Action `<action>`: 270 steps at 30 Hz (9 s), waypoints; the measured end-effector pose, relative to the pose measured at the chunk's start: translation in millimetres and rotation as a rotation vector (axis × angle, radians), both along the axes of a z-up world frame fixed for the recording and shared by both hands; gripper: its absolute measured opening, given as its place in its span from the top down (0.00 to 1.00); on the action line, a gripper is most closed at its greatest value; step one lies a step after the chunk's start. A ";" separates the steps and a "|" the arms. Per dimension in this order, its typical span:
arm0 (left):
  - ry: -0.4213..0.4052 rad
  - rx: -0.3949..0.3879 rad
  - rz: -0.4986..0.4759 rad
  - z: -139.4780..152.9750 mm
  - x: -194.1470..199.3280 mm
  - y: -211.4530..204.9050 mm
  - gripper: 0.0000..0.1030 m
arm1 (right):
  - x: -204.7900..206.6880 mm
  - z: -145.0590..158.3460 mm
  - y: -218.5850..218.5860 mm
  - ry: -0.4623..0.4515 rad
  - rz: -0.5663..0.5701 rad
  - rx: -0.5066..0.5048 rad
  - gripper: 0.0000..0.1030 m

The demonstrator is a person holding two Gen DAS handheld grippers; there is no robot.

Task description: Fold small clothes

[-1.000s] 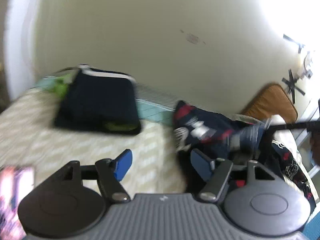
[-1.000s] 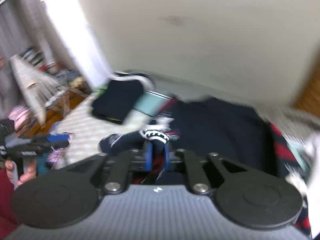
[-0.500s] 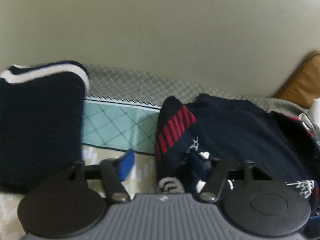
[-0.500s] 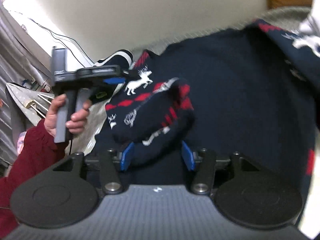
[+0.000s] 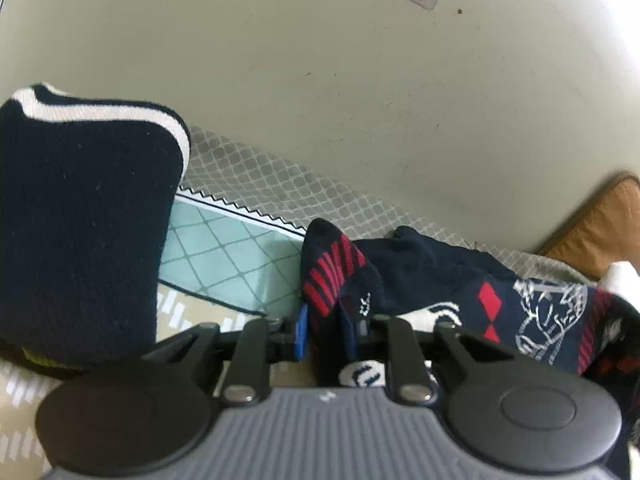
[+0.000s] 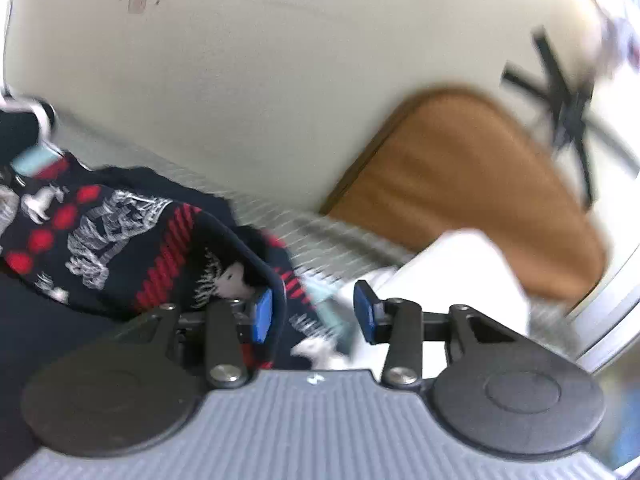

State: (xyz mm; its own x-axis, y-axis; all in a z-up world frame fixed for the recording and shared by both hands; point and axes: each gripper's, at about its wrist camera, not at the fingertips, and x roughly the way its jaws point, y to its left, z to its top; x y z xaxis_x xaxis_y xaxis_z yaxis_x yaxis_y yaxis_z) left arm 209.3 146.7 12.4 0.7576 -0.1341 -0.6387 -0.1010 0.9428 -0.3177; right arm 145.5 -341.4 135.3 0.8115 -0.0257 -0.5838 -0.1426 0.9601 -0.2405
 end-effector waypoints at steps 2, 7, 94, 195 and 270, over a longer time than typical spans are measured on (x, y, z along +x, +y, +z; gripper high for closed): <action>-0.005 0.005 0.008 -1.5 -0.4 0.1 0.82 | -8.5 -2.9 9.1 -0.020 0.006 0.026 0.56; -0.011 -0.033 0.033 -1.6 0.1 5.8 0.84 | -14.9 -7.6 21.5 0.013 -0.017 0.197 0.56; -0.158 0.166 0.171 48.9 -134.7 2.3 0.63 | -151.2 -76.3 21.0 -0.284 -0.255 0.640 0.55; 0.103 -0.116 -0.149 70.6 -12.4 -15.3 0.80 | 22.4 -80.7 122.8 -0.088 0.105 0.545 0.69; -0.105 0.264 -0.469 76.7 -37.7 -180.2 0.36 | -11.9 21.4 60.4 -0.068 0.199 0.182 0.90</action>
